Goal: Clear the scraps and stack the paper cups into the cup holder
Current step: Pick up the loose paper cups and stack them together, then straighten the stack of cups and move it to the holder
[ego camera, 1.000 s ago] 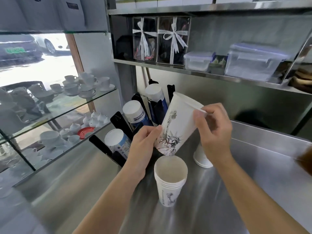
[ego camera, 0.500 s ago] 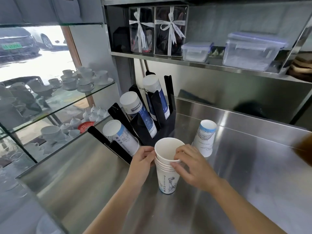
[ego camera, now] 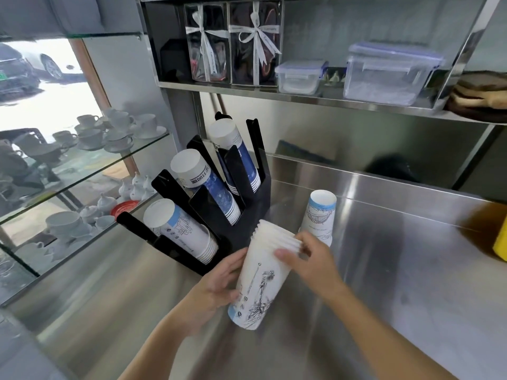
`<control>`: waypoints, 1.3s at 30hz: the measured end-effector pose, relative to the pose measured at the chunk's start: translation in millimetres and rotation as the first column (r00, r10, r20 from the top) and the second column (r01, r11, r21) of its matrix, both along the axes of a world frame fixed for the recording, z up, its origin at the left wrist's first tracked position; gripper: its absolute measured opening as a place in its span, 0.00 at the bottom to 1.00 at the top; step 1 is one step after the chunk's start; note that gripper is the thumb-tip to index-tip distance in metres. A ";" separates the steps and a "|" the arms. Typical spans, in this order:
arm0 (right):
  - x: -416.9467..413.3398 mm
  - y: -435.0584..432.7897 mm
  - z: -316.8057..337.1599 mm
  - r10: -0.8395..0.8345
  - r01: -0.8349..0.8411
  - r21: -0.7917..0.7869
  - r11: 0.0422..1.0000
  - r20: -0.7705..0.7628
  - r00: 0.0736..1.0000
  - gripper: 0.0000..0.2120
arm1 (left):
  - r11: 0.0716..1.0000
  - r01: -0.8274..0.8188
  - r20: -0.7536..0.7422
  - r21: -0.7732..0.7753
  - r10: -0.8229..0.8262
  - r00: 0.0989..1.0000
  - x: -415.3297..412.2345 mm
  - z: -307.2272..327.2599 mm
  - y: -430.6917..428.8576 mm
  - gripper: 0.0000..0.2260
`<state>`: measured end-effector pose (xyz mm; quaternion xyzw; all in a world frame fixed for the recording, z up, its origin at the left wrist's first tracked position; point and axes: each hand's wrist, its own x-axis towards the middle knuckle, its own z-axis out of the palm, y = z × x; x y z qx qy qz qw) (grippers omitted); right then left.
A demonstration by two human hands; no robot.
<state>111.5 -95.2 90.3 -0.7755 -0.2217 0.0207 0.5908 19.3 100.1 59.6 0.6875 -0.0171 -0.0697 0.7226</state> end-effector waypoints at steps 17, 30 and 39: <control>9.0 -9.3 2.3 -0.175 0.353 0.287 0.890 -0.500 0.848 0.08 | 0.965 -0.181 0.366 0.191 0.101 0.925 29.2 47.6 -65.0 0.35; 106.2 -47.7 61.8 -0.324 0.448 0.290 0.846 -0.389 0.863 0.15 | 0.959 -0.218 0.441 0.181 0.119 0.890 168.5 139.8 -108.6 0.33; 143.4 -53.8 -7.2 -0.301 0.360 0.047 0.932 -0.455 0.838 0.18 | 0.958 -0.207 0.233 0.198 0.159 0.959 208.1 69.4 -111.6 0.26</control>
